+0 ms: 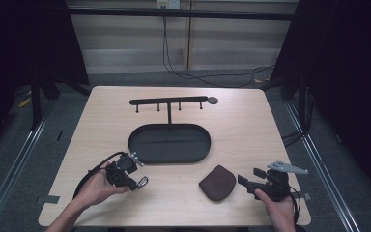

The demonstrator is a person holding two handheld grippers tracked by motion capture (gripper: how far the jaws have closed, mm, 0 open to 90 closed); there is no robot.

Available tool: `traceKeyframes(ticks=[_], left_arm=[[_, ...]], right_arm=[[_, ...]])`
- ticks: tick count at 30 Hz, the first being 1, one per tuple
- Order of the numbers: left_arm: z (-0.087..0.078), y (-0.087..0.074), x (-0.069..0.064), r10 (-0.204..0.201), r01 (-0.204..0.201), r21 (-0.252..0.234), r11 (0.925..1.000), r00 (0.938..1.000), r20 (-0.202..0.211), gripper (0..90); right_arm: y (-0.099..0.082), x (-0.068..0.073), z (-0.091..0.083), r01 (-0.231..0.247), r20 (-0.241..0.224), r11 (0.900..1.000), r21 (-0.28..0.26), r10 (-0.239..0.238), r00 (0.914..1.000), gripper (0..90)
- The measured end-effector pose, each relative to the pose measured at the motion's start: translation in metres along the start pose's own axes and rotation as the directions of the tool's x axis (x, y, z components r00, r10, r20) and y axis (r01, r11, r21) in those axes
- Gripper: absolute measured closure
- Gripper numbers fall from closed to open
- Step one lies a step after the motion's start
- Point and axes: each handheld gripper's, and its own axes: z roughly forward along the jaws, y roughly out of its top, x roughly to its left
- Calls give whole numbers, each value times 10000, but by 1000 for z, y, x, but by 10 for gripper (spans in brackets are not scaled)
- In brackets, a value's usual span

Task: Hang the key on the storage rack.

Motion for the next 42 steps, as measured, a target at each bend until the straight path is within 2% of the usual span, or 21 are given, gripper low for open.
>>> traceKeyframes(ticks=[2,3,12,16,17,21,23,26,34,35,42], left_arm=[[0,1,0,-24,25,58,10000,10000,-49,885],[0,2,0,151,-150,142,9998,9999,-62,885],[0,4,0,-46,47,516,9987,10000,-11,888],[-2,3,2,-126,125,533,9985,9999,7,889],[-5,3,2,-92,86,555,9984,9999,103,890],[-15,5,3,-170,168,607,9980,9999,31,890],[-20,6,3,-138,146,647,9978,9998,-131,891],[-27,7,2,-151,150,697,9975,9999,15,891],[-41,8,1,-200,204,708,9973,9998,-65,891],[-44,8,0,-152,165,699,9974,9997,-192,891],[-55,10,1,16,-6,645,9979,9999,-161,890]], right_arm=[[0,0,0,-2,23,10000,6,2,10000,224],[0,0,0,-5,12,10000,10,5,10000,224],[0,0,0,0,-2,10000,2,0,10000,224],[0,0,0,6,-2,10000,6,-6,10000,224],[0,0,0,15,-12,10000,14,-15,10000,224],[0,1,0,19,-3,10000,24,-19,10000,224],[0,1,0,21,-18,10000,15,-21,10000,224],[0,1,0,13,-24,10000,41,-12,10000,224],[0,1,0,43,-25,10000,34,-43,10000,224],[0,1,0,34,-18,10000,41,-34,10000,224],[0,2,1,99,-46,9999,79,-98,9999,224]])
